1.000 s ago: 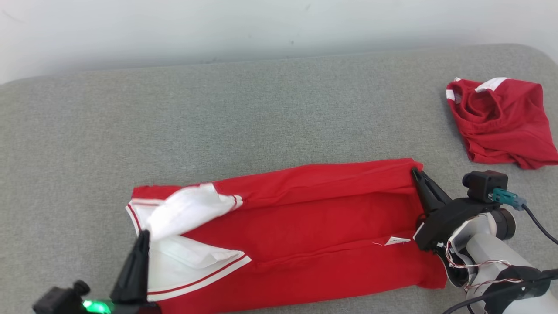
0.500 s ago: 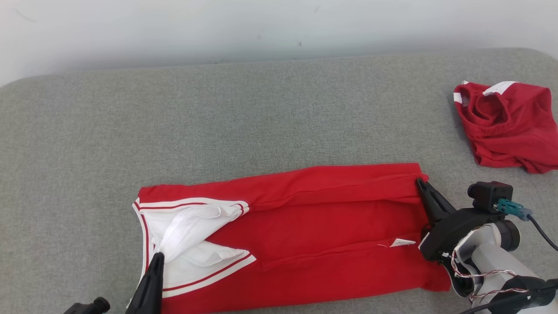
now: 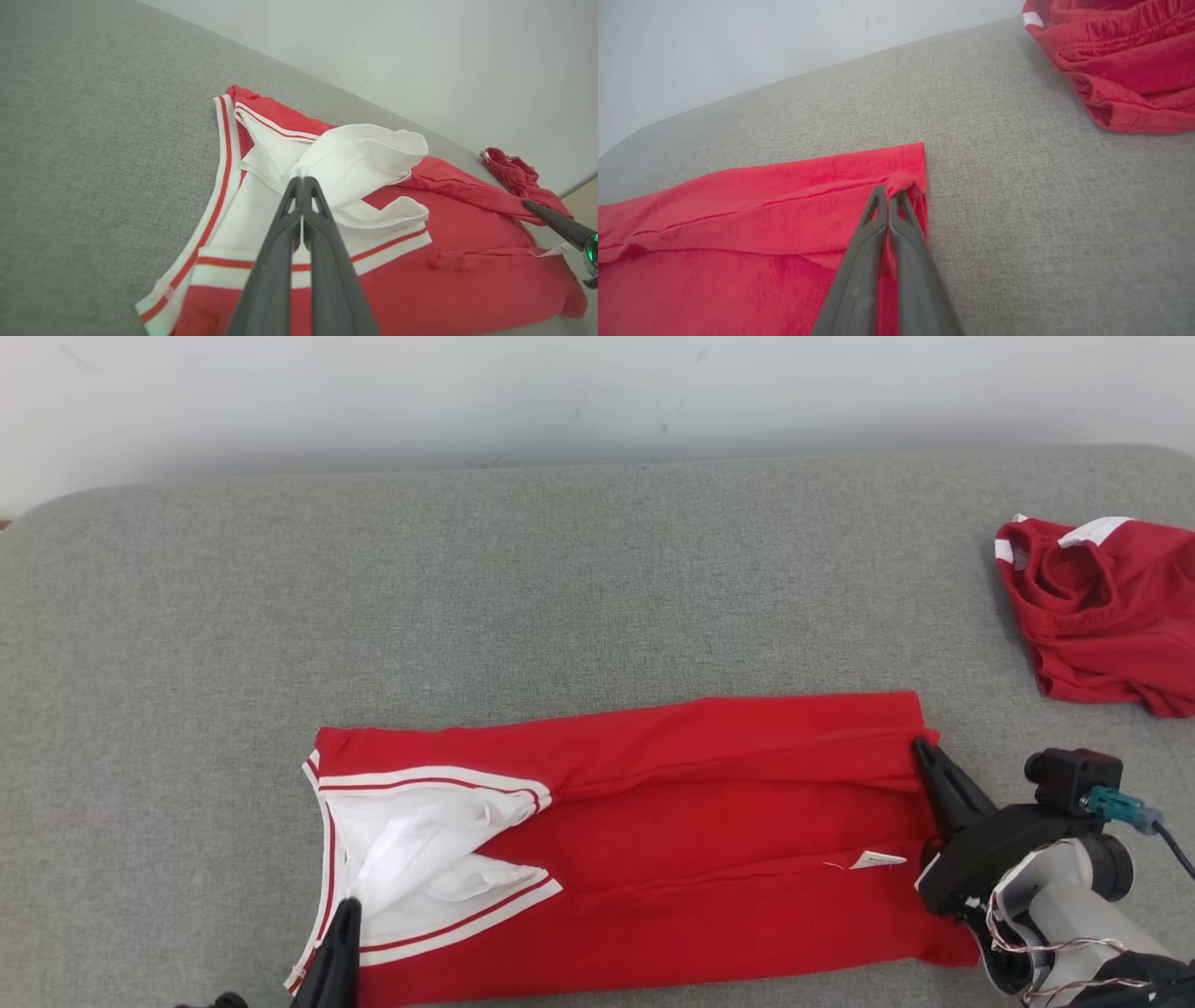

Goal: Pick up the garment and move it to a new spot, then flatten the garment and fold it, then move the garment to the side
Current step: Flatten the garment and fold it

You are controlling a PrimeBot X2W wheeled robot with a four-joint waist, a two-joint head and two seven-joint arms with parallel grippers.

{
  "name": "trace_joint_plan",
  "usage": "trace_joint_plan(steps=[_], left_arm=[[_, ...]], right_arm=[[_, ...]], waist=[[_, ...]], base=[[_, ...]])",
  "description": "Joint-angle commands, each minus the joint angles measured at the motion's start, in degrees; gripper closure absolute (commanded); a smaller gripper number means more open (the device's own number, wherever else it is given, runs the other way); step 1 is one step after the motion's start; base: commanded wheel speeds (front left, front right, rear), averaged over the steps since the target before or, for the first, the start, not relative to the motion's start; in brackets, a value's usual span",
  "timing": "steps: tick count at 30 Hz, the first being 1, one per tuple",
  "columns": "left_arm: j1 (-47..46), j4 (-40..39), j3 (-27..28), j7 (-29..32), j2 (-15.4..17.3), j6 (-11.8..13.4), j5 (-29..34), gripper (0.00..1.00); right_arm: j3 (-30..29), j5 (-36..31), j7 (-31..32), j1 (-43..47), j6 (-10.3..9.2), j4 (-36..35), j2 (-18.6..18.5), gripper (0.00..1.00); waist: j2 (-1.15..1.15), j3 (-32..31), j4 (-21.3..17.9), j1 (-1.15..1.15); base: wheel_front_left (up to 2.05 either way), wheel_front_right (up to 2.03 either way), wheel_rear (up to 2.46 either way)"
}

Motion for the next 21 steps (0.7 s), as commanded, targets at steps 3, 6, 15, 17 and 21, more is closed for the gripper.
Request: trace_joint_plan(steps=[3, 6, 15, 17, 21], left_arm=[[0.26, 2.03, 0.30, -0.23, 0.04, 0.01, 0.46, 1.00], [-0.28, 3.39, 0.81, -0.23, -0.21, 0.02, 1.69, 1.00], [-0.28, 2.42, 4.45, -0.23, -1.80, 0.01, 4.11, 0.00], [0.10, 1.83, 5.22, -0.23, -2.07, 0.00, 4.51, 0.00], [1.12, 0.40, 6.90, -0.23, -2.44, 0.51, 5.85, 0.00]], right_arm=[[0.47, 0.17, -0.09, 0.94, -0.03, -0.15, 0.23, 1.00], [-0.05, 0.50, -0.09, 0.77, -0.03, -0.04, 0.43, 0.85], [-5.55, -2.54, -0.08, 3.08, -0.03, -2.73, 0.14, 0.00], [-7.53, -3.84, -0.08, 4.29, -0.03, -4.14, 0.14, 0.00], [-10.10, -6.00, -0.08, 6.92, -0.03, -5.96, 0.65, 0.00]], waist=[[0.00, -0.17, -0.22, 0.00], [0.00, -0.21, -0.50, 0.00], [0.00, -1.26, -0.27, 0.00], [0.00, -1.72, -0.11, 0.00], [0.00, -2.70, 0.07, 0.00]], base=[[0.00, 0.00, 0.00], [0.00, 0.00, 0.00], [0.00, 0.00, 0.00], [0.00, 0.00, 0.00], [0.00, 0.00, 0.00]])
